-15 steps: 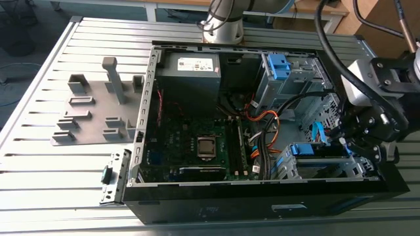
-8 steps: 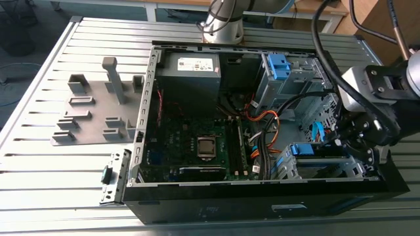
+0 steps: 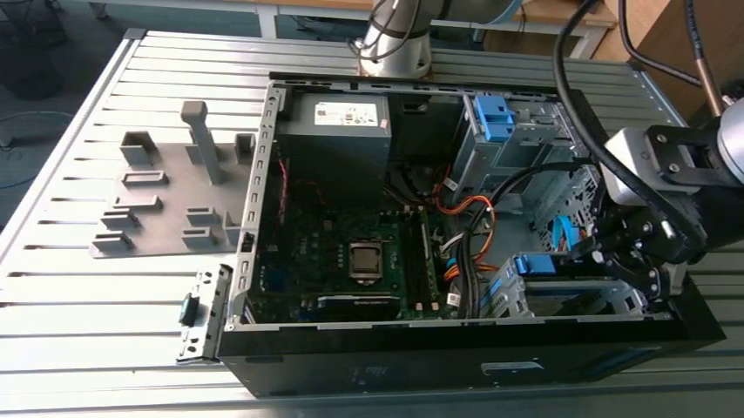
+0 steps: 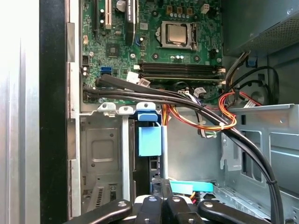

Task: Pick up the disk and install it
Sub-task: 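Insert the second disk wire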

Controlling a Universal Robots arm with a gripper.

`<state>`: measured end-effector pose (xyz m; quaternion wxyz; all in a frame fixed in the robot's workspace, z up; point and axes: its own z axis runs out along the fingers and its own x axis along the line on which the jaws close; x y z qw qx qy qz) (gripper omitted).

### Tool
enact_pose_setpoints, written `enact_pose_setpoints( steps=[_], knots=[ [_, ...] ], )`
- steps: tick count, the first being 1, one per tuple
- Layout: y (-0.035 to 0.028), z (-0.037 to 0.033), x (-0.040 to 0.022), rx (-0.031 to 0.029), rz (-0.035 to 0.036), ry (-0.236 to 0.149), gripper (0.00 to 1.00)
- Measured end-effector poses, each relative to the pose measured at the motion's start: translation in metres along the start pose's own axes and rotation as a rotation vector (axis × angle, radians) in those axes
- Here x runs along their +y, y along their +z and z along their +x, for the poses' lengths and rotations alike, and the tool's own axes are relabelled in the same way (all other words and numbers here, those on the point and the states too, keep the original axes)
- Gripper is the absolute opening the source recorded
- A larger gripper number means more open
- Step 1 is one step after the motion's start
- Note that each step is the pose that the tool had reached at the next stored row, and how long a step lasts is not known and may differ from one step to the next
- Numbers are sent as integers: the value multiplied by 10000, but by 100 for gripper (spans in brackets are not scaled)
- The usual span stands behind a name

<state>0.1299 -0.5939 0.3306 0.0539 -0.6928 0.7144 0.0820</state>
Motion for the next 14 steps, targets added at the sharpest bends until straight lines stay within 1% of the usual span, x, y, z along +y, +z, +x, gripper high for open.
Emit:
enact_pose_setpoints(
  steps=[3,6,8,10,12,14],
  knots=[
    [19,11,-3,-1,-7,0,11],
    [17,12,-4,-9,-8,-1,11],
    [-17,5,-2,-38,-8,-2,11],
    [-94,-10,1,-9,-8,-1,11],
    [-108,-12,-6,-14,-10,-2,11],
    [-111,-14,-27,-10,-16,1,11]
  ],
)
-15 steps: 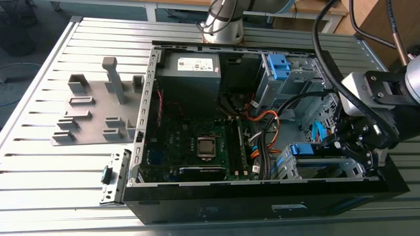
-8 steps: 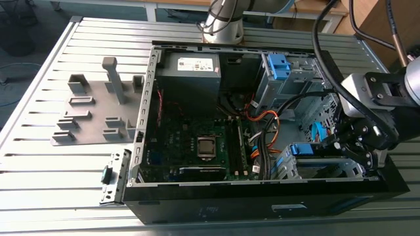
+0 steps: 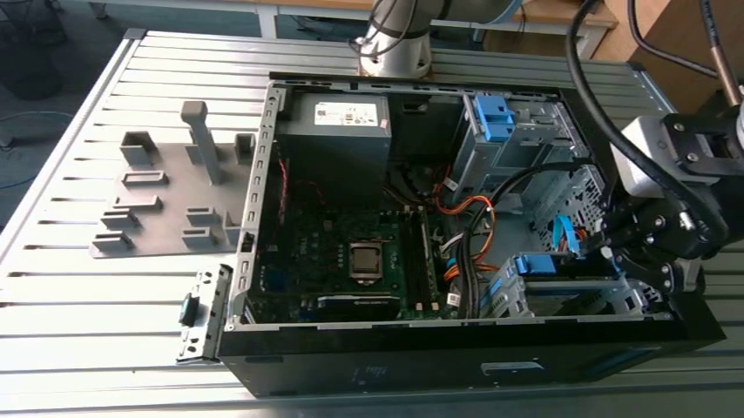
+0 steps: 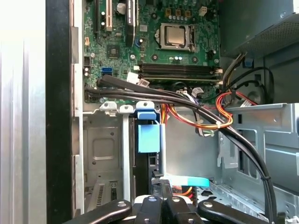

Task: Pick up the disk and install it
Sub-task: 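Insert the second disk wire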

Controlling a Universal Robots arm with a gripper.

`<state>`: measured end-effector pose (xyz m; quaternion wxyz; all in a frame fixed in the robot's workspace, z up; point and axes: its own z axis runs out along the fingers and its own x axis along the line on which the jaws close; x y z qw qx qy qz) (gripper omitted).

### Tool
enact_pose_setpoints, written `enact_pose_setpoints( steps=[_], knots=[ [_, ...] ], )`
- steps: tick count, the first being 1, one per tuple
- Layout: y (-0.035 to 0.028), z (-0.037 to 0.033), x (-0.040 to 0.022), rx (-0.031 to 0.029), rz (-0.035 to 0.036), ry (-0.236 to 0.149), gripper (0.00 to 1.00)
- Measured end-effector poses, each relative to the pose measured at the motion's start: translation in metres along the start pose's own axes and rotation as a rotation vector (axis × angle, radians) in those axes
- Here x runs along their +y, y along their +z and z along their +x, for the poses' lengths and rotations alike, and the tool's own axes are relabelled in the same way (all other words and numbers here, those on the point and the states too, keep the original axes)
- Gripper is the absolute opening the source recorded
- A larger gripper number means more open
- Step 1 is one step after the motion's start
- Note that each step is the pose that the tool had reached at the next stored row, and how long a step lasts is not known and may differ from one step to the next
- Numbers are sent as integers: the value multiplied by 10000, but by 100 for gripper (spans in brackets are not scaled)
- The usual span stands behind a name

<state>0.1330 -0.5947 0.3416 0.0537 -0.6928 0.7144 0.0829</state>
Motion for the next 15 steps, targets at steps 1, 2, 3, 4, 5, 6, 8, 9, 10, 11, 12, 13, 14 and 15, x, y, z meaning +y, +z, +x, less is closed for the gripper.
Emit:
enact_pose_setpoints(
  steps=[1,2,3,4,5,6,8,9,10,11,12,13,14,15],
  knots=[
    [-1,-1,-12,-1,-4,1,11],
    [-9,-2,-21,1,-6,1,11],
    [-24,-6,-28,3,-6,1,11],
    [-48,-10,-31,1,-7,1,11],
    [-78,-16,-32,0,-7,2,11],
    [-110,-22,-34,0,-6,2,11],
    [-168,-34,-36,0,-8,1,11],
    [-186,-37,-36,2,-7,1,11],
    [-196,-39,-36,1,-7,2,11],
    [-198,-39,-36,-2,-7,1,11],
    [-198,-40,-36,-3,-7,1,11],
    [-200,-40,-35,1,-7,2,11],
    [-200,-40,-35,0,-7,2,11],
    [-200,-40,-36,0,-7,1,11]
  ],
)
